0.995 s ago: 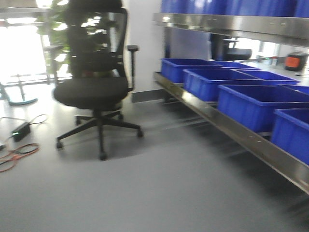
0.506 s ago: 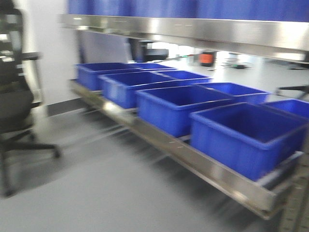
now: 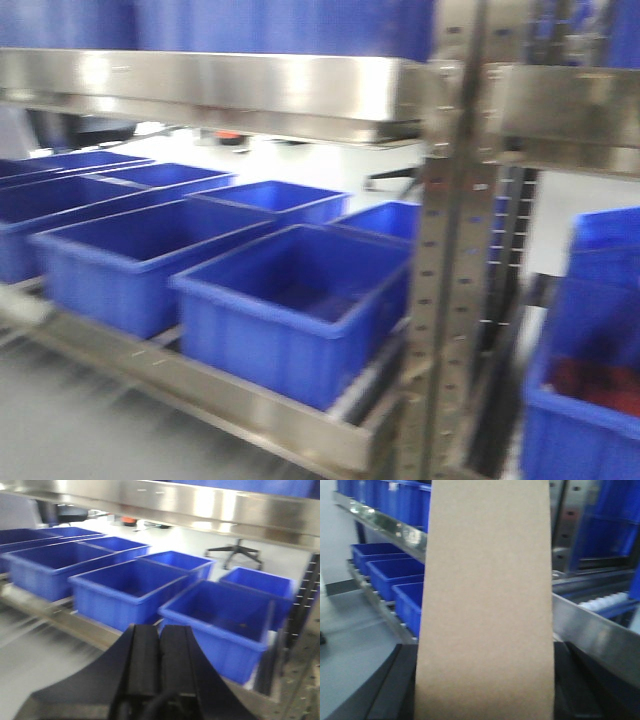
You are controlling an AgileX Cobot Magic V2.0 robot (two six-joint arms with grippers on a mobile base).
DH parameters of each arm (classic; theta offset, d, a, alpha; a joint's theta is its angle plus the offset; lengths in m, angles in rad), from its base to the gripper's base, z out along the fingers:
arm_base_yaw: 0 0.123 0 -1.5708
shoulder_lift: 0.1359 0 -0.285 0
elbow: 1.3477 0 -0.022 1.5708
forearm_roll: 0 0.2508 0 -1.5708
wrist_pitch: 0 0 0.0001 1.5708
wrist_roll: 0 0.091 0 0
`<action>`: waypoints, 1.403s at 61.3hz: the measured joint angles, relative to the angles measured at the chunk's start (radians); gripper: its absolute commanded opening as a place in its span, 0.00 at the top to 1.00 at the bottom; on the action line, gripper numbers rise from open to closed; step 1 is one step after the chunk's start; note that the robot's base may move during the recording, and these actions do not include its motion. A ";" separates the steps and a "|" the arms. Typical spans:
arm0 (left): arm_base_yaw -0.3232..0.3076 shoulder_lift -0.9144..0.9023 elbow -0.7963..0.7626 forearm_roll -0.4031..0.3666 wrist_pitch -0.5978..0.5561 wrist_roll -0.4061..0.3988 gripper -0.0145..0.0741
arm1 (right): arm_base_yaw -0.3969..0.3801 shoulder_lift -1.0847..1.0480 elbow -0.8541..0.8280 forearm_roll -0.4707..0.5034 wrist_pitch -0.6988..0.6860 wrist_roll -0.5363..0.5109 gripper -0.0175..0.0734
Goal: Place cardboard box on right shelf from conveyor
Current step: 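Turn and approach the shelf rack with the box held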
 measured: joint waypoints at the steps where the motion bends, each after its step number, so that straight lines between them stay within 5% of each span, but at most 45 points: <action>1: 0.000 0.000 0.000 0.000 0.000 0.000 0.97 | 0.000 0.000 0.000 0.000 0.000 0.000 0.62; 86: 0.038 0.000 0.000 0.000 0.000 0.000 0.97 | 0.000 0.000 0.000 0.000 0.000 0.000 0.62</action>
